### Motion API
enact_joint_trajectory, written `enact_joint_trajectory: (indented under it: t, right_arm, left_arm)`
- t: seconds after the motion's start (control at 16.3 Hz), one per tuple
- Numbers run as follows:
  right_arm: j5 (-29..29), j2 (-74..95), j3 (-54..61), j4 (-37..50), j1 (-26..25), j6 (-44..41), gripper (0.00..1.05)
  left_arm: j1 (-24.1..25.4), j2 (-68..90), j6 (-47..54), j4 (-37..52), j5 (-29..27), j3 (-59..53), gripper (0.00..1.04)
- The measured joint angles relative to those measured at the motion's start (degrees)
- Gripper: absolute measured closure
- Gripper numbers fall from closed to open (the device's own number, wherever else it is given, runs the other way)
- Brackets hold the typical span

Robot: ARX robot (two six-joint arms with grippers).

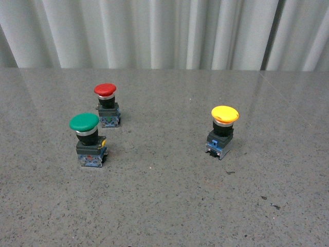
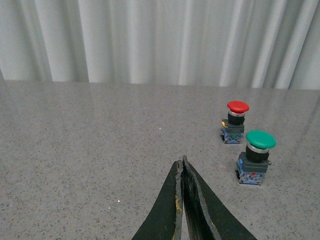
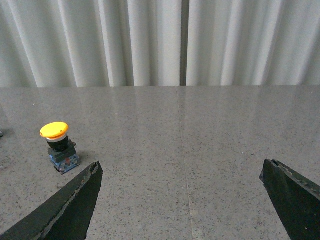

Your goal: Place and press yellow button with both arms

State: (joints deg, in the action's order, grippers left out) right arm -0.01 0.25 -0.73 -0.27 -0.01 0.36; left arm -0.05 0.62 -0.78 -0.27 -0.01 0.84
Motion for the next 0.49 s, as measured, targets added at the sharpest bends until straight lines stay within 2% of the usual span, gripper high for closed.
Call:
enact_joint_trajectory:
  t: [0.12,0.31,0.49]
  right_arm:
    - [0.0,0.0,0.0,0.0,0.0,0.0,0.06]
    - [0.0,0.0,0.0,0.0,0.0,0.0,0.06]
    - [0.0,0.0,0.0,0.0,0.0,0.0,0.06]
  left_arm:
    - [0.0,0.0,0.0,0.0,0.0,0.0,0.82]
    - [0.0,0.0,0.0,0.0,0.0,0.0,0.44]
    - [0.0,0.0,0.0,0.0,0.0,0.0,0.17]
